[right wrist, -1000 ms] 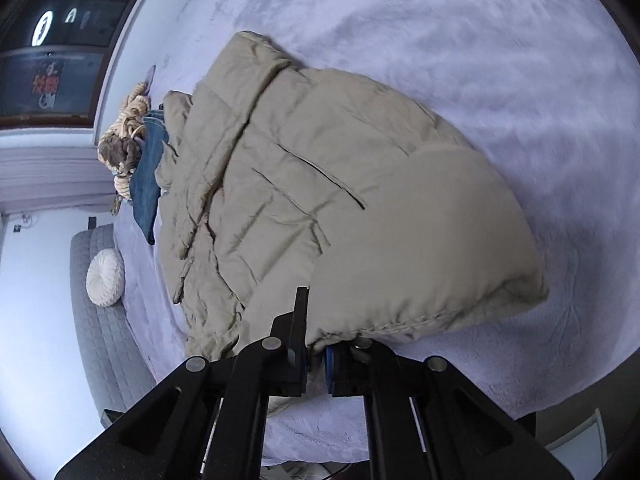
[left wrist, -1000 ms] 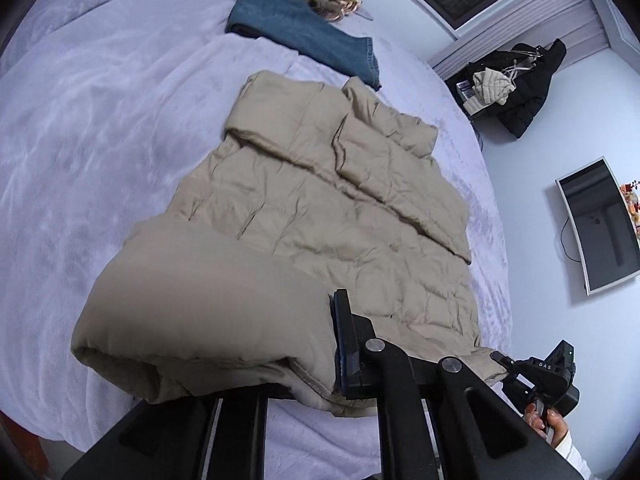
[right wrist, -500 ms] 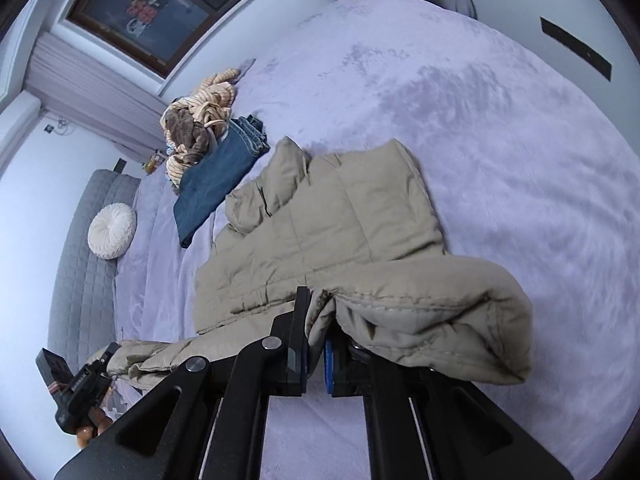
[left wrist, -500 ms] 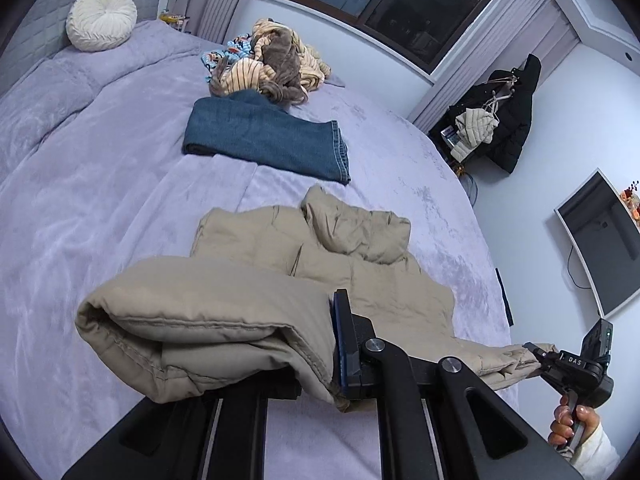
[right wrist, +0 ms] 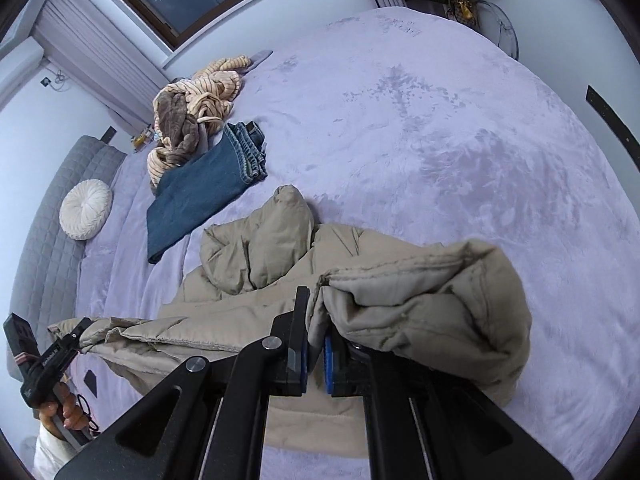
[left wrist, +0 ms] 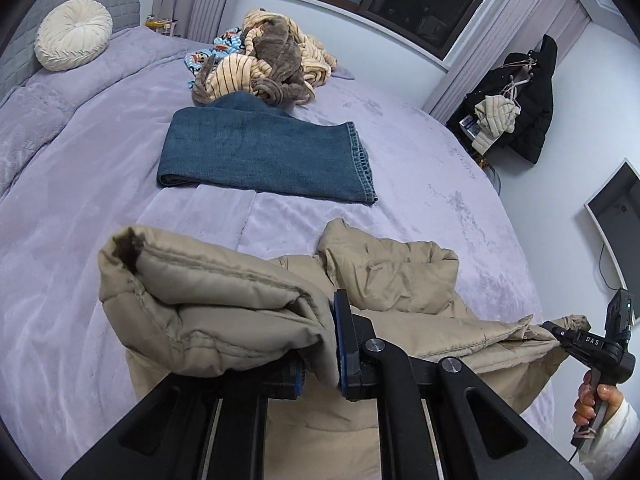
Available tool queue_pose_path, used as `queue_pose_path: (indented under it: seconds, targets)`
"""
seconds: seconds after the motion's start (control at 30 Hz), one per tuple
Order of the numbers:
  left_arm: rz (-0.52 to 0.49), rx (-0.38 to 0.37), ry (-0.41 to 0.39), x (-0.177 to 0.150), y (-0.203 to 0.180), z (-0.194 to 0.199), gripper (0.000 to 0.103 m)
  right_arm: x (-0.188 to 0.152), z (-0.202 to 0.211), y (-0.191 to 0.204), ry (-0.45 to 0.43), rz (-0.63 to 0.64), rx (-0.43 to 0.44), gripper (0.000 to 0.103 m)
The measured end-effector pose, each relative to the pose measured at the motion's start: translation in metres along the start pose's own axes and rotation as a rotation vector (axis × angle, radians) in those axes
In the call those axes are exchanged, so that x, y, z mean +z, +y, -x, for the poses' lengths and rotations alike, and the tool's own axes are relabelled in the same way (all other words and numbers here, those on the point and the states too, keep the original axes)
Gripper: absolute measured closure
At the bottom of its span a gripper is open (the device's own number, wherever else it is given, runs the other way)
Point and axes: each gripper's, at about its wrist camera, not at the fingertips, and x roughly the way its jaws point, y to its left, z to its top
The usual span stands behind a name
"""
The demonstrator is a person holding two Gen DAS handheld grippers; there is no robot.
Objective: Fold large clothes
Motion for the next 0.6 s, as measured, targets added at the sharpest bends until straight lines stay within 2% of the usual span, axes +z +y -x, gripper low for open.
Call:
queue_pose_path:
  seconds: [0.23, 0.37, 0.47, 0.57, 0.6]
  targets:
    - [0.009, 0.070, 0.107, 0.003, 0.026, -0.103, 0.090, 0.016, -0.089, -0.020, 0.054, -0.083, -0.034, 0.097]
    - [0.012, 0.113, 0.153, -0.002, 0.034, -0.146, 0.090, 0.016, -0.130, -0.037, 0.095, -0.146, -0.034, 0.097]
    - [0.019, 0.137, 0.173, 0.000, 0.035, -0.161, 0.089, 0.019, -0.143, -0.042, 0.105, -0.164, -0.024, 0.097]
    - [0.021, 0.135, 0.180, 0.004, 0.034, -0.159, 0.089, 0.024, -0.144, -0.043, 0.122, -0.167, -0.008, 0.095]
    - [0.015, 0.130, 0.179, 0.005, 0.034, -0.154, 0.084, 0.025, -0.143, -0.043, 0.130, -0.166, -0.002, 0.094]
